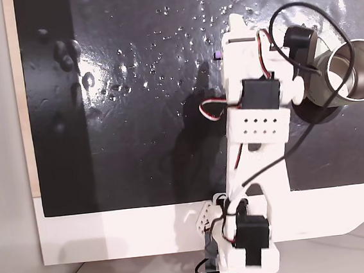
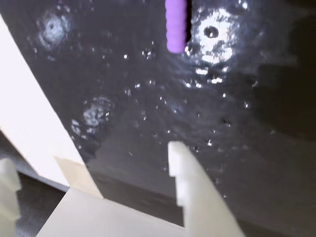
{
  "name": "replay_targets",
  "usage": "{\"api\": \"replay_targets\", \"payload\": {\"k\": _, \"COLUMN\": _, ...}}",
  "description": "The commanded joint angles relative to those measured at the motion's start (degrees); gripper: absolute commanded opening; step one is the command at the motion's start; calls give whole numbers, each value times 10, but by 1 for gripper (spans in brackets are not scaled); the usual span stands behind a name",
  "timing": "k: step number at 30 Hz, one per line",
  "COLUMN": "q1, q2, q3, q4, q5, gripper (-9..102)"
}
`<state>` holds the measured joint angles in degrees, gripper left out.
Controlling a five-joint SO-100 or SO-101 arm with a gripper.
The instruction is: Grasp a pengrip and put it in the cup.
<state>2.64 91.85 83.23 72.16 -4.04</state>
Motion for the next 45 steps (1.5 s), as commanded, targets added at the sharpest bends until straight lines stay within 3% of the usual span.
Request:
{"api": "replay_targets", "payload": {"k": 1, "q1": 6, "q2": -55, "q3": -68, "q4": 4, "q5": -14, "gripper": 31}}
{"api": "replay_targets", "payload": {"k": 20, "q1": 10, "q2": -250, "q3": -97, "q4": -62, "q5": -17, "gripper": 27}}
{"api": "replay_targets", "payload": {"k": 36, "q1": 13, "q2": -307, "q3": -94, "q4": -91, "q5": -23, "gripper": 0}}
{"api": "replay_targets", "payload": {"k": 45, "q1": 18, "q2": -289, "q3": -109, "q4": -66, "q5": -11, "gripper": 0}}
